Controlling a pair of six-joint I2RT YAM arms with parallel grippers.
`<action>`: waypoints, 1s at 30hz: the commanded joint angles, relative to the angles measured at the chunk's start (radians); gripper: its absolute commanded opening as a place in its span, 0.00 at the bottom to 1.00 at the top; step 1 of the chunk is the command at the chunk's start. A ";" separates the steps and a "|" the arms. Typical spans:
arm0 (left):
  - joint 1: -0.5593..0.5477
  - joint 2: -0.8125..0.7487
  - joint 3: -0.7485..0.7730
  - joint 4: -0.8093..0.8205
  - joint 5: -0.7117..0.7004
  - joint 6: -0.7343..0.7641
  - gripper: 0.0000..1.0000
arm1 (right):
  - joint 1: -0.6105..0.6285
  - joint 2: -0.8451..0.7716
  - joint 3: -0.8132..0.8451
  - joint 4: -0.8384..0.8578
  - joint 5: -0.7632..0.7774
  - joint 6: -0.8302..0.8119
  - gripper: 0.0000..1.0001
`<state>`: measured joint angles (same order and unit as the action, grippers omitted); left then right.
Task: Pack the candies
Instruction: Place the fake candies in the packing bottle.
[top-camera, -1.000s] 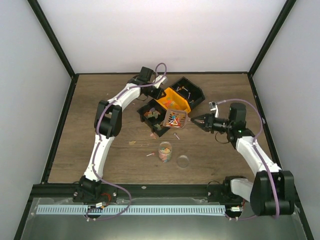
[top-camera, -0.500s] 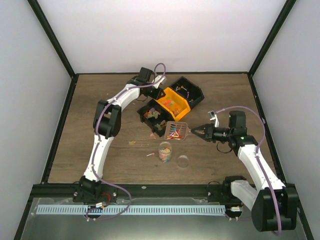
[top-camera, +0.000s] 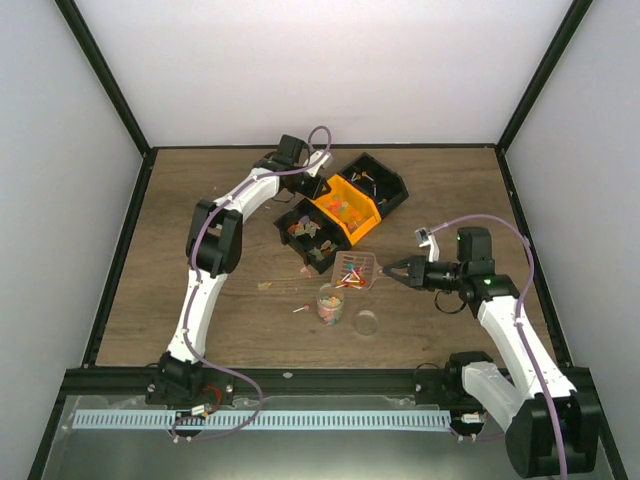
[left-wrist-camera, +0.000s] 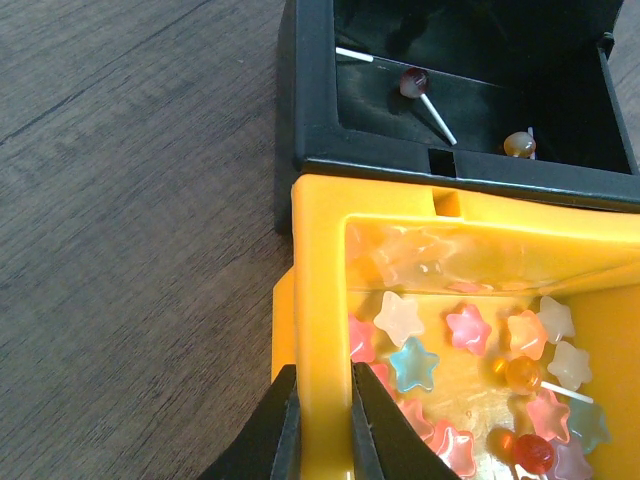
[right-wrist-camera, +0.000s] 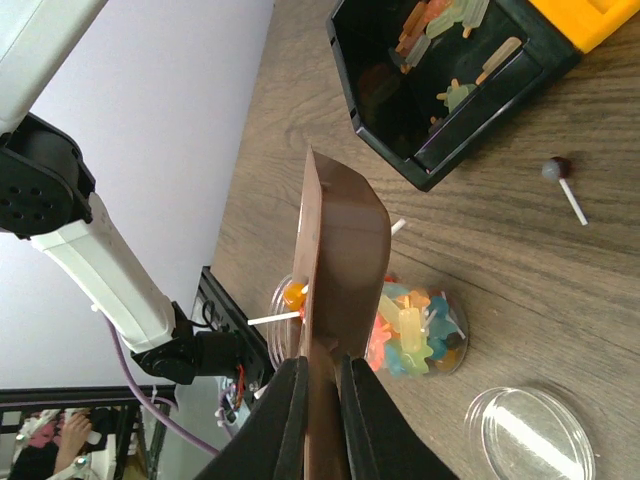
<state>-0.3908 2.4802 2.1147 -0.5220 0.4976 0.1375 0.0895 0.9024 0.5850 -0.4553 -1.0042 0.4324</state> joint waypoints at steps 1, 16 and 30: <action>0.006 0.035 -0.041 -0.032 -0.032 0.024 0.04 | 0.012 -0.023 0.057 -0.073 0.049 -0.066 0.01; 0.006 0.041 -0.040 -0.033 -0.030 0.025 0.04 | 0.022 -0.069 0.161 -0.176 0.096 -0.150 0.01; 0.006 0.049 -0.038 -0.030 -0.030 0.025 0.04 | 0.043 -0.054 0.205 -0.222 0.097 -0.184 0.01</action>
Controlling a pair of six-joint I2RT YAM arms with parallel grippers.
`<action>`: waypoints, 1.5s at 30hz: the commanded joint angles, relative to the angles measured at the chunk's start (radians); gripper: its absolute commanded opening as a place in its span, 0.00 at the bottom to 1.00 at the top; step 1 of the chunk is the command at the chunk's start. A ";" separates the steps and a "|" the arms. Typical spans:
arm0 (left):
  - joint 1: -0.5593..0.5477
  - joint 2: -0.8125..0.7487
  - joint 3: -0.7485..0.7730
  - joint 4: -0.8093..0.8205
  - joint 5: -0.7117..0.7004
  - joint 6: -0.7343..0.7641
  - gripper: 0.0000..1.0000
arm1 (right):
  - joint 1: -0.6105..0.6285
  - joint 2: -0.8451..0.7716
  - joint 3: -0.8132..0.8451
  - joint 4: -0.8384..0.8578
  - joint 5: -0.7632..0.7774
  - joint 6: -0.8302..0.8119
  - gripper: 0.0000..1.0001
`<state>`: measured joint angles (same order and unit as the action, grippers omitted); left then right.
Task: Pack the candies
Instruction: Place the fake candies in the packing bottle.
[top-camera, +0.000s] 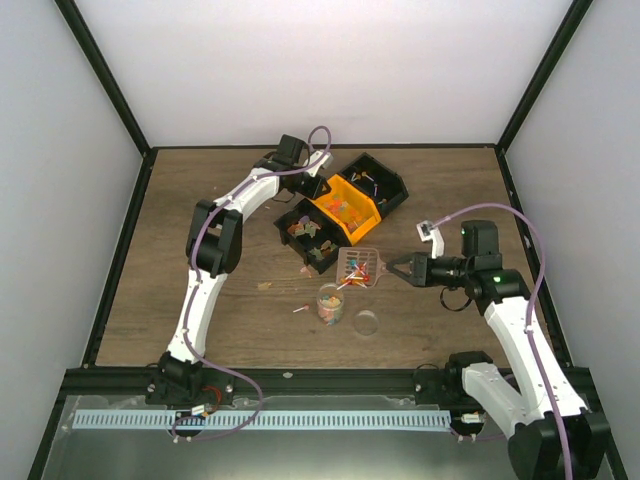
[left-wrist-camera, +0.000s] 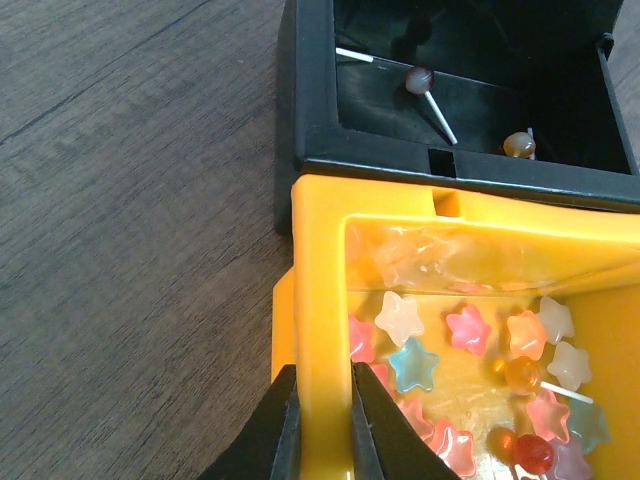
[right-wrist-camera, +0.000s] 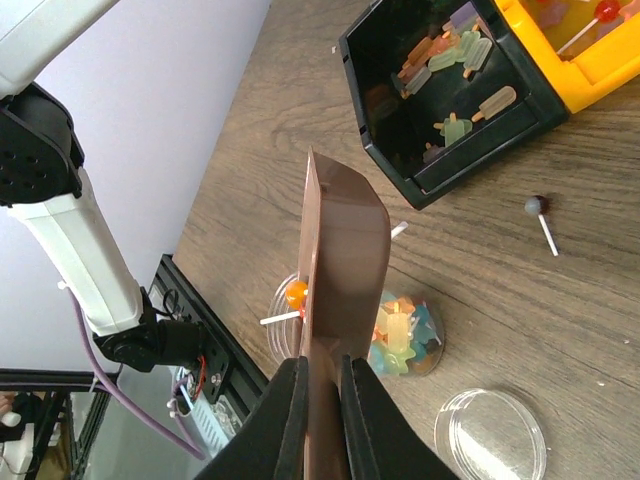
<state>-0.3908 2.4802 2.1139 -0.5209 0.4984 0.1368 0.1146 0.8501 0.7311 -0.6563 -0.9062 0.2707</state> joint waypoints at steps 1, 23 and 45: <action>0.006 0.049 -0.037 -0.031 -0.031 0.026 0.04 | 0.020 0.000 0.061 -0.023 -0.001 -0.024 0.01; 0.008 0.057 -0.041 -0.031 -0.029 0.031 0.04 | 0.180 0.026 0.122 -0.039 0.178 -0.009 0.01; 0.008 0.063 -0.043 -0.027 -0.023 0.029 0.04 | 0.181 0.041 0.221 -0.139 0.261 -0.073 0.01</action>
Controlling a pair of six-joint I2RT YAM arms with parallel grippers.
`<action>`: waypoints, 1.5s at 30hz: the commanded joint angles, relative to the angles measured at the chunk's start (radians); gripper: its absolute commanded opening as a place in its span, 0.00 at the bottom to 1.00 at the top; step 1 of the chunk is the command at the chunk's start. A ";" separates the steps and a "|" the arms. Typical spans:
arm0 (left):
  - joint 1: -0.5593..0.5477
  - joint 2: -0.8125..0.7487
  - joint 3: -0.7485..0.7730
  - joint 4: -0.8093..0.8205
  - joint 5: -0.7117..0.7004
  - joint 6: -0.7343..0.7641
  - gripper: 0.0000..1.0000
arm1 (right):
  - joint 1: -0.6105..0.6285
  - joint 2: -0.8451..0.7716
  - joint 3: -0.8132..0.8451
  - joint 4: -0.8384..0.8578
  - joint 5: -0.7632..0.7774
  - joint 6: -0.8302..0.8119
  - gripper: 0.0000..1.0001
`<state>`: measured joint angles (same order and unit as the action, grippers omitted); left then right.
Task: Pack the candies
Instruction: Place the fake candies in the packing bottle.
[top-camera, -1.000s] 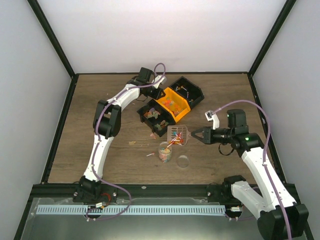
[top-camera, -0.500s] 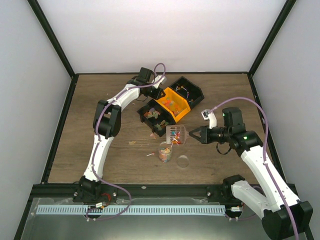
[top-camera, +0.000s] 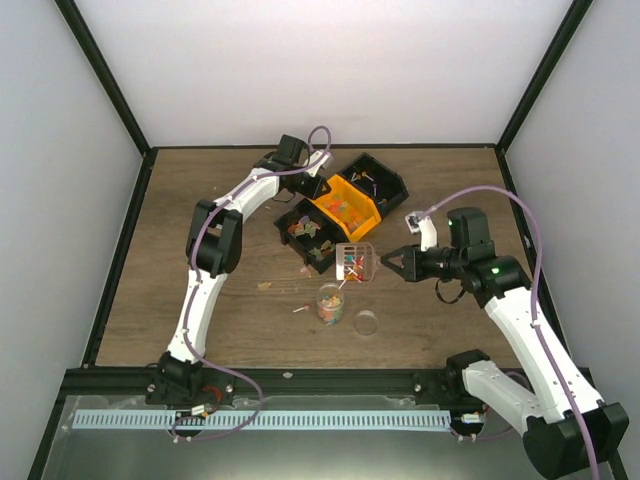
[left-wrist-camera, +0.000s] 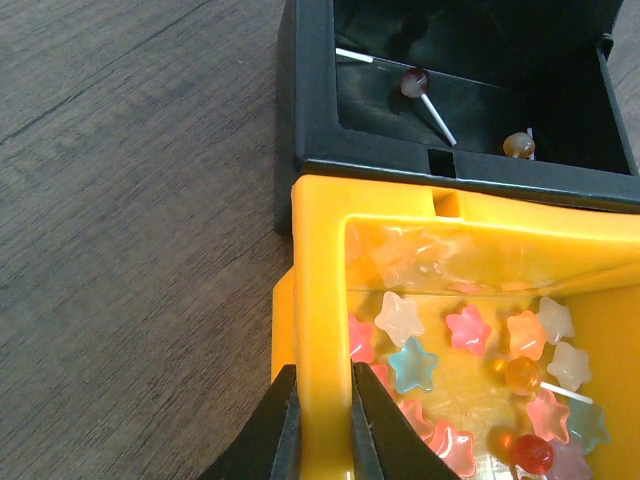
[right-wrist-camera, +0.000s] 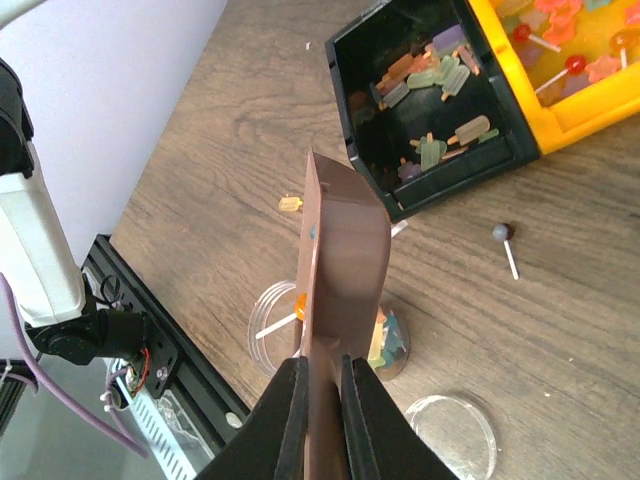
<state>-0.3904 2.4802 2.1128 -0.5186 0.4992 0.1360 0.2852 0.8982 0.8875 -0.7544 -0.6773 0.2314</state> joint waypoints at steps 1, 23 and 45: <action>0.007 0.063 -0.042 -0.029 -0.024 0.030 0.04 | 0.010 -0.007 0.066 -0.047 0.035 -0.036 0.01; 0.008 0.069 -0.040 -0.033 -0.025 0.034 0.04 | 0.098 0.008 0.088 -0.068 0.092 -0.007 0.01; 0.009 0.074 -0.043 -0.031 -0.027 0.034 0.04 | 0.154 0.014 0.127 -0.097 0.180 -0.016 0.01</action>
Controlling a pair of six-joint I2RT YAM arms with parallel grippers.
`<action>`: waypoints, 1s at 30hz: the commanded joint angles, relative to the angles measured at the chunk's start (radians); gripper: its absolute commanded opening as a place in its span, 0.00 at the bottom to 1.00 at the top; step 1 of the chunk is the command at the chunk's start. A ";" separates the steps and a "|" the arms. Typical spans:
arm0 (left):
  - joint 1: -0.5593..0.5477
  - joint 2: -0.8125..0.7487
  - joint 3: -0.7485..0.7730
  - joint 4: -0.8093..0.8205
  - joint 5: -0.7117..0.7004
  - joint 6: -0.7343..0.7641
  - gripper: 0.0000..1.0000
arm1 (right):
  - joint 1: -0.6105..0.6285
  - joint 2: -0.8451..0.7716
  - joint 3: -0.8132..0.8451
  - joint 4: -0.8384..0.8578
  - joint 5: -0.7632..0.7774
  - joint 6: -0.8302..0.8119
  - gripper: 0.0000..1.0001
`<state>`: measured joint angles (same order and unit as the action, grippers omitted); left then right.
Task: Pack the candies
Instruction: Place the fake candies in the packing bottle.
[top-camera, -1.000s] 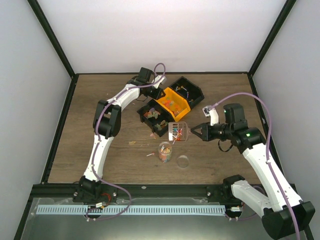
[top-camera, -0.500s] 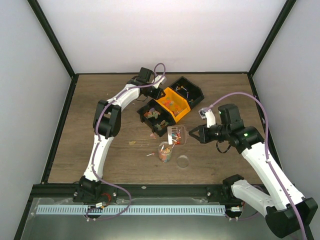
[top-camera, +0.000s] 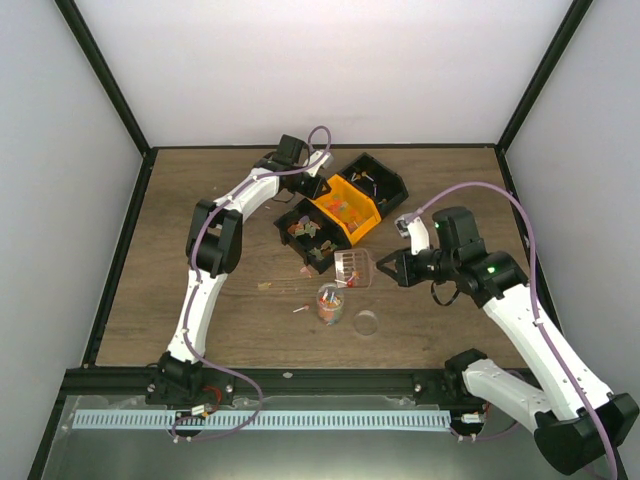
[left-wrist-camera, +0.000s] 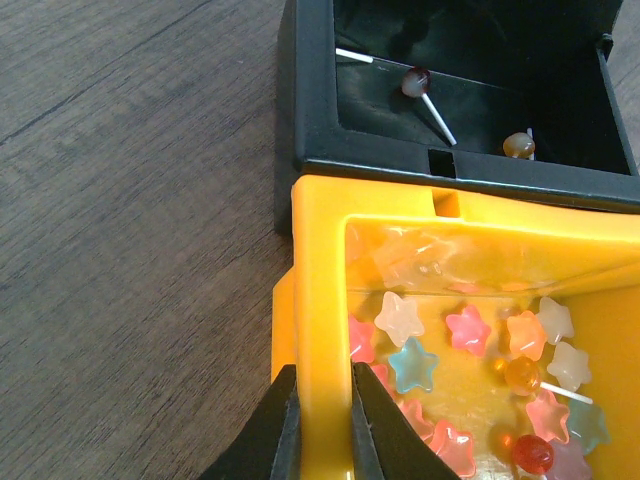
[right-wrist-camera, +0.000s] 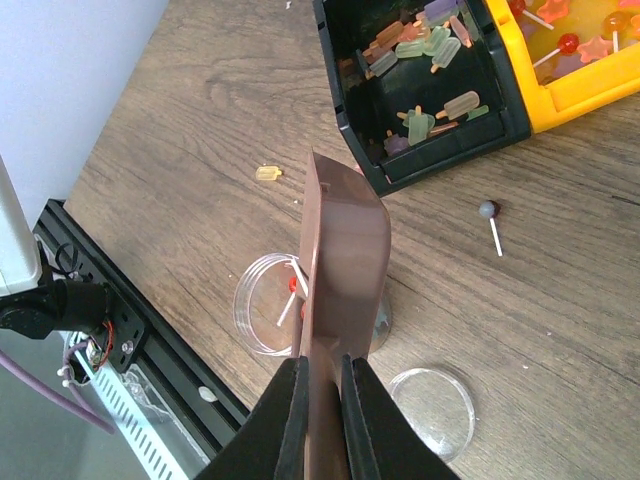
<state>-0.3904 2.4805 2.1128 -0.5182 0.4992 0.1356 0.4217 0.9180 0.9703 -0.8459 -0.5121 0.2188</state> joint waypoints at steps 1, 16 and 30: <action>0.010 0.074 -0.043 -0.032 -0.026 0.035 0.04 | 0.020 -0.005 0.046 -0.007 0.016 -0.001 0.01; 0.011 0.071 -0.049 -0.036 -0.024 0.039 0.04 | 0.155 0.024 0.096 -0.027 0.176 0.053 0.01; 0.012 0.075 -0.047 -0.030 -0.021 0.037 0.04 | 0.285 0.078 0.156 -0.083 0.324 0.076 0.01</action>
<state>-0.3885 2.4805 2.1109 -0.5163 0.5030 0.1345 0.6365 0.9730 1.0805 -0.9089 -0.2787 0.2707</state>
